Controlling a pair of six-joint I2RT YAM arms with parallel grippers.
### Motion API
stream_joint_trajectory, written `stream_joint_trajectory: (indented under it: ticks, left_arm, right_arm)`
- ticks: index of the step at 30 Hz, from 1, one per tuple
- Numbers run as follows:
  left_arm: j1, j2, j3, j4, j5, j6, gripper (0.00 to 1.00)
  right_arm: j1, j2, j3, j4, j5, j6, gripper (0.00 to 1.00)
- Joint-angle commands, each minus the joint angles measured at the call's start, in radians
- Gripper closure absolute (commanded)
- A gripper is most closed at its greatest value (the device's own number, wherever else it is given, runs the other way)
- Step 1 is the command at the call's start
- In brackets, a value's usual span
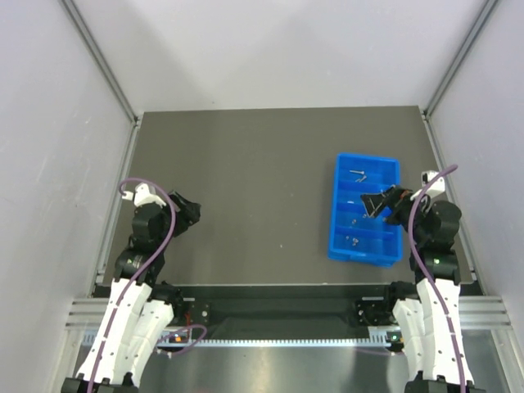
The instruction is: Sort the screws and nuts into containers
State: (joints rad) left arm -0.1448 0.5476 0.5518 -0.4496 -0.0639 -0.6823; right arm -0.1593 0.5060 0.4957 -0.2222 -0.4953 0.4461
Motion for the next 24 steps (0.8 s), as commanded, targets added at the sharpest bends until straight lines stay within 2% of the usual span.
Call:
stream_joint_trajectory:
  ticks: [1,24]
  left_arm:
    - [0.001,-0.006,0.014,0.022,-0.004,0.000,0.21]
    - [0.001,0.034,0.020,0.023,-0.001,-0.003,0.21]
  right_arm:
    - [0.010,0.008,0.021,0.043,-0.009,-0.010,0.00]
    - [0.012,0.048,0.009,0.026,0.021,-0.020,0.00]
